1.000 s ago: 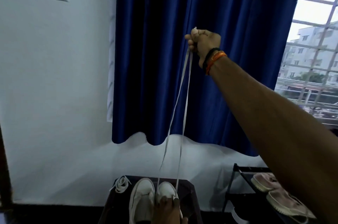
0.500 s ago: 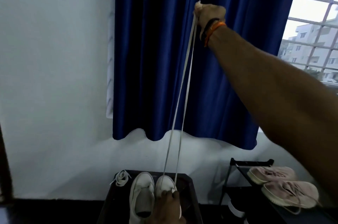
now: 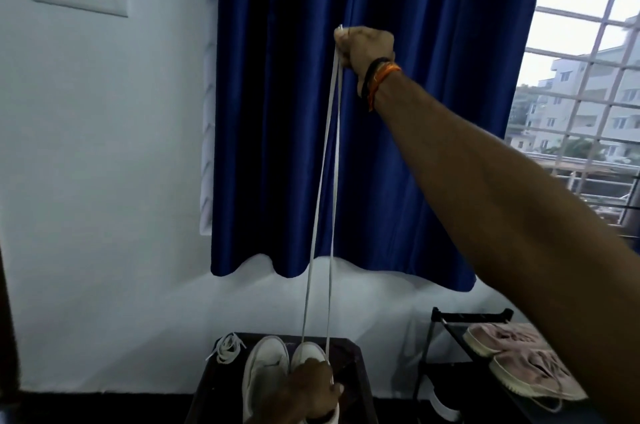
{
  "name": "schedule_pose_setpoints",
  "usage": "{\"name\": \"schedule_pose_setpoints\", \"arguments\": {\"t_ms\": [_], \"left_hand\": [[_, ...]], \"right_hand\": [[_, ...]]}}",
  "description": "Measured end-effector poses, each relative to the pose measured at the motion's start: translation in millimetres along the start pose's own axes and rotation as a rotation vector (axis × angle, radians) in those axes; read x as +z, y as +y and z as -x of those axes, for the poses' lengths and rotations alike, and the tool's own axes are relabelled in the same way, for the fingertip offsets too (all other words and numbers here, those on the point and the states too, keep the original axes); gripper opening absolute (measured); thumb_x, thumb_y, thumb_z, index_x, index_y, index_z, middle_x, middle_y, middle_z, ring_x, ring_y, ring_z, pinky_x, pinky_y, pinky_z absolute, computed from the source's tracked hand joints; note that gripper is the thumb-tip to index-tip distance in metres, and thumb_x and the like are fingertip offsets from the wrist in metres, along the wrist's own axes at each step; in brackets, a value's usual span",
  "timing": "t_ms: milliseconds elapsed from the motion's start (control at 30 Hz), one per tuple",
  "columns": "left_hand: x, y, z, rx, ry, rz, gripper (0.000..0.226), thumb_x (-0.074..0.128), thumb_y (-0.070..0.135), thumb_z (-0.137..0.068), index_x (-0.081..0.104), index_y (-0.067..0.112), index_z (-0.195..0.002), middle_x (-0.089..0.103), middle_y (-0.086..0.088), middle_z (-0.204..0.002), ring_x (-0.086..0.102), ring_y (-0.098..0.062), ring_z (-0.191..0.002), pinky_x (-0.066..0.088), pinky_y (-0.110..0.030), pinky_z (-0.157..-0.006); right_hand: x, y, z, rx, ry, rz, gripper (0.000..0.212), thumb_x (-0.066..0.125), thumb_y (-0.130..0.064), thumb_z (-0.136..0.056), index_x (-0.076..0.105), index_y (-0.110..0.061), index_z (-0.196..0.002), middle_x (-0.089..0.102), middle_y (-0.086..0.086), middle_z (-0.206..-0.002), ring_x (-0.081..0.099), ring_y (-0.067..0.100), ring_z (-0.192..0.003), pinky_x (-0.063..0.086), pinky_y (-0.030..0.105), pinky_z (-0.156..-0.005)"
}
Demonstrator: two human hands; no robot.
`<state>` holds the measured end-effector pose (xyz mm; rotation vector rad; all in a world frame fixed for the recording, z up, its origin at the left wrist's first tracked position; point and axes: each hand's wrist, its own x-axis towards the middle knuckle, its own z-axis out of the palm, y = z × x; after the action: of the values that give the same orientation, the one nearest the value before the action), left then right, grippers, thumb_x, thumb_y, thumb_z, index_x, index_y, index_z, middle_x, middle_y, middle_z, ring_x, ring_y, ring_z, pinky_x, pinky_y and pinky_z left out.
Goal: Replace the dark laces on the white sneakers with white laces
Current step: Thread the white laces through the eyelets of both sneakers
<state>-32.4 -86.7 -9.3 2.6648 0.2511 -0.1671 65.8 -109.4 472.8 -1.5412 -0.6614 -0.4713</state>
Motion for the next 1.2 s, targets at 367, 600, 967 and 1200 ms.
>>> {"name": "schedule_pose_setpoints", "arguments": {"t_ms": [367,600,967,1200], "left_hand": [[-145.2,12.6,-13.3,0.098,0.160,0.054,0.021,0.070,0.029,-0.089,0.070,0.008,-0.088,0.069,-0.004,-0.081,0.069,-0.021,-0.081,0.060,-0.037,-0.082],[-301.2,58.3,17.2,0.289,0.647,0.427,0.031,0.070,0.041,-0.092,0.066,0.011,-0.086,0.069,-0.006,-0.082,0.066,-0.018,-0.075,0.057,-0.032,-0.074],[-415.4,128.9,48.0,0.558,0.866,0.677,0.010,0.075,0.016,-0.091,0.074,0.007,-0.095,0.074,-0.005,-0.084,0.068,-0.005,-0.065,0.052,-0.016,-0.058],[-429.9,140.1,51.2,0.558,0.912,0.665,0.009,0.081,0.007,-0.083,0.075,0.007,-0.090,0.074,-0.003,-0.083,0.072,-0.007,-0.071,0.053,-0.013,-0.060]], "right_hand": [[-18.8,8.8,18.4,0.040,-0.004,-0.019,0.020,0.074,-0.018,-0.088,0.076,0.001,-0.093,0.068,0.004,-0.069,0.062,0.009,-0.057,0.061,0.028,-0.076],[-33.6,5.1,19.8,0.053,-0.074,-0.113,0.016,0.076,-0.011,-0.085,0.076,0.003,-0.092,0.069,0.004,-0.070,0.063,0.012,-0.058,0.057,0.024,-0.064],[-35.5,8.3,43.8,0.094,-0.128,-0.246,0.012,0.064,-0.001,-0.088,0.074,0.001,-0.093,0.072,0.009,-0.081,0.068,0.013,-0.064,0.054,0.021,-0.059],[-40.1,6.0,38.1,0.122,-0.113,-0.321,0.009,0.072,-0.004,-0.085,0.077,0.000,-0.092,0.074,0.011,-0.088,0.063,0.018,-0.075,0.058,0.032,-0.080]]}}
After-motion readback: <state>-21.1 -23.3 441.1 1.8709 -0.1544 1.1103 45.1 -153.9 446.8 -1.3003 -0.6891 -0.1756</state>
